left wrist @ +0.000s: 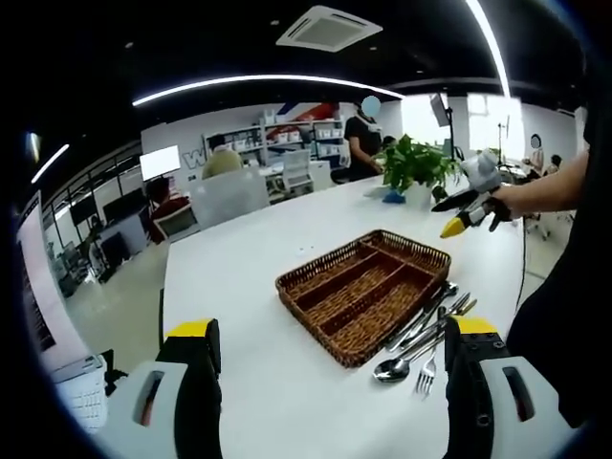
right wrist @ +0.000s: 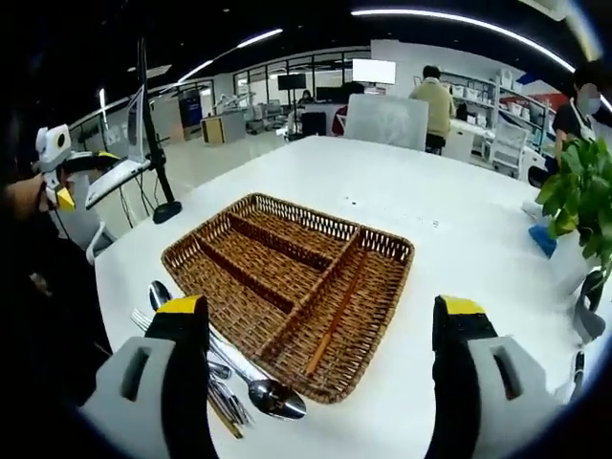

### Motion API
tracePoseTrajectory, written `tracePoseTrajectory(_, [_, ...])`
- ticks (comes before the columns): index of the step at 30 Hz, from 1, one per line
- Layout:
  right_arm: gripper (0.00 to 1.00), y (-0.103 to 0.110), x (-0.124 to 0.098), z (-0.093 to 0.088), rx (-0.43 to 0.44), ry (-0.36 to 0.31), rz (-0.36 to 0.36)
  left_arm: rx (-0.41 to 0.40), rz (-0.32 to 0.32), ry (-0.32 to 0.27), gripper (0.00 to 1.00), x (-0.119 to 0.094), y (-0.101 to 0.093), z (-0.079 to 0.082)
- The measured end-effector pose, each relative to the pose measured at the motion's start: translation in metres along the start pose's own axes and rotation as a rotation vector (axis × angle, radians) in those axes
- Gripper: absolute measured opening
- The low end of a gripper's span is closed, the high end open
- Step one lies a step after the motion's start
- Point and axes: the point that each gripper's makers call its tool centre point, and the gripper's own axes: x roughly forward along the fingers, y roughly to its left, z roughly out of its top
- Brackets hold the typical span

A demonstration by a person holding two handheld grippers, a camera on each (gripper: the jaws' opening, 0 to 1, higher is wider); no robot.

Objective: Arrange the knives, forks, and spoons in their matching storage slots by inserting each utensil handle-first until every utensil is classified and aligned in the correct compartment

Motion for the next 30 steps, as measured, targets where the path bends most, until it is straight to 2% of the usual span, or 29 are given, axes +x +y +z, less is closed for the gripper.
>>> tracePoseTrajectory(4, [1.0, 0.001, -0.019, 0.009, -0.043, -0.028, 0.0, -0.001, -0.015, -0.01, 1.0, 0.003, -0.008, 0.005])
tracePoseTrajectory(7, [1.0, 0.005, -0.031, 0.02, -0.048, -0.072, 0.017, 0.006, -0.026, -0.013, 1.0, 0.006, -0.011, 0.008])
tracePoseTrajectory(15, [1.0, 0.003, -0.058, 0.04, -0.048, -0.131, 0.004, 0.011, -0.057, -0.014, 1.0, 0.013, -0.011, 0.011])
tracePoseTrajectory(22, [1.0, 0.001, -0.079, 0.047, -0.066, -0.153, 0.0, 0.018, -0.034, -0.036, 1.0, 0.015, -0.002, 0.016])
tracePoseTrajectory(27, [1.0, -0.001, -0.086, 0.048, -0.071, -0.158, -0.004, 0.021, -0.045, -0.04, 1.0, 0.015, -0.006, 0.019])
tracePoseTrajectory(30, [1.0, -0.003, -0.092, 0.046, -0.087, -0.154, -0.015, 0.018, -0.056, -0.013, 1.0, 0.019, -0.005, 0.011])
